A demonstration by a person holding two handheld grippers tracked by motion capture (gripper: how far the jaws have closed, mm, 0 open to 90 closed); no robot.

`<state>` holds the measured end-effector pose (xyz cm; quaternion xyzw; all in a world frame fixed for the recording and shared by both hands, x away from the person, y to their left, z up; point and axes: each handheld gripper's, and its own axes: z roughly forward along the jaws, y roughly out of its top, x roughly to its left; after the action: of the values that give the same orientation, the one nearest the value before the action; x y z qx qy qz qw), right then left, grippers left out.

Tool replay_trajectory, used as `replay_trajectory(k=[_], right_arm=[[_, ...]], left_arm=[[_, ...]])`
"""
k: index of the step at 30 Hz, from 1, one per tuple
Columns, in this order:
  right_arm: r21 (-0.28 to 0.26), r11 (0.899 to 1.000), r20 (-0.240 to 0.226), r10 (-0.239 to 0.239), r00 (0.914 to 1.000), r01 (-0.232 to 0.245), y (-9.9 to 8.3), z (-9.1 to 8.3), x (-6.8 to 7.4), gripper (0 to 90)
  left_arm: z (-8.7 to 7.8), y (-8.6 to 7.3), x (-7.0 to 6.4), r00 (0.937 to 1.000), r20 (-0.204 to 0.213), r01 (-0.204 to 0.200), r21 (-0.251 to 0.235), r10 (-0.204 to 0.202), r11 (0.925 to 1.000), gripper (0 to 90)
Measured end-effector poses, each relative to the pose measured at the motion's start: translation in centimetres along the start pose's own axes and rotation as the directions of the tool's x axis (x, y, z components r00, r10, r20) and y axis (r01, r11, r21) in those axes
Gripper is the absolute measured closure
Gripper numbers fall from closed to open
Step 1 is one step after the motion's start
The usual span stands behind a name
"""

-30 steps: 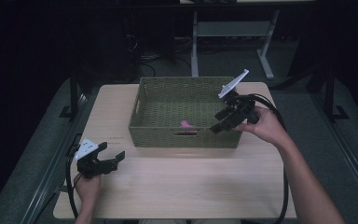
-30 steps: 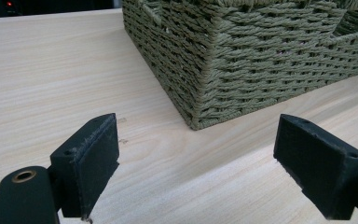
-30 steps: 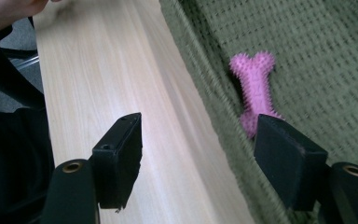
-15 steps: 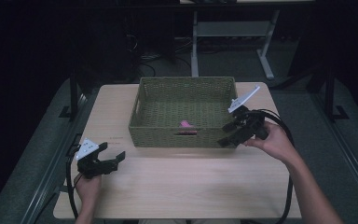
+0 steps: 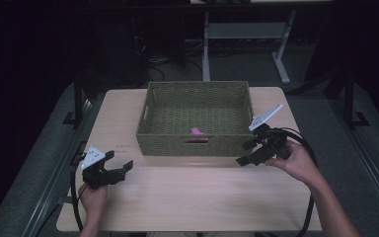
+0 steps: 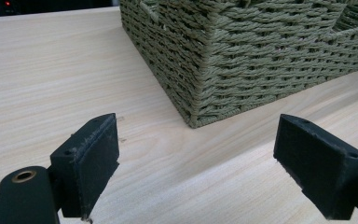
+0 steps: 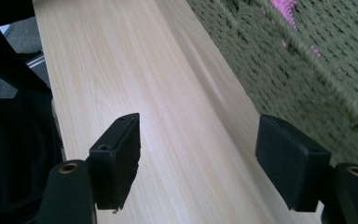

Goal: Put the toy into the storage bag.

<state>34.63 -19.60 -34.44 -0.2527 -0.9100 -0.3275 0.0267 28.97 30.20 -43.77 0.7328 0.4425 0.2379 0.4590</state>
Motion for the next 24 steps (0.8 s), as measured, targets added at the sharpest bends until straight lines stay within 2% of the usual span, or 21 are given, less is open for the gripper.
replay_trajectory(k=[7, 24], right_arm=[[-0.015, 1.000, 0.007, 0.019, 0.9998, -0.019, -1.6, 0.0, 0.3, 29.4], [-0.027, 0.996, 0.004, 0.086, 0.9963, -0.085, -6.3, 1.2, 0.4, 28.1]], left_arm=[[0.0, 0.0, -0.1, 1.0000, 0.005, -0.006, 0.006, 0.006, 1.0000, 13.6], [0.0, -0.1, -0.1, 1.0000, 0.003, -0.001, 0.003, 0.001, 1.0000, 13.6]])
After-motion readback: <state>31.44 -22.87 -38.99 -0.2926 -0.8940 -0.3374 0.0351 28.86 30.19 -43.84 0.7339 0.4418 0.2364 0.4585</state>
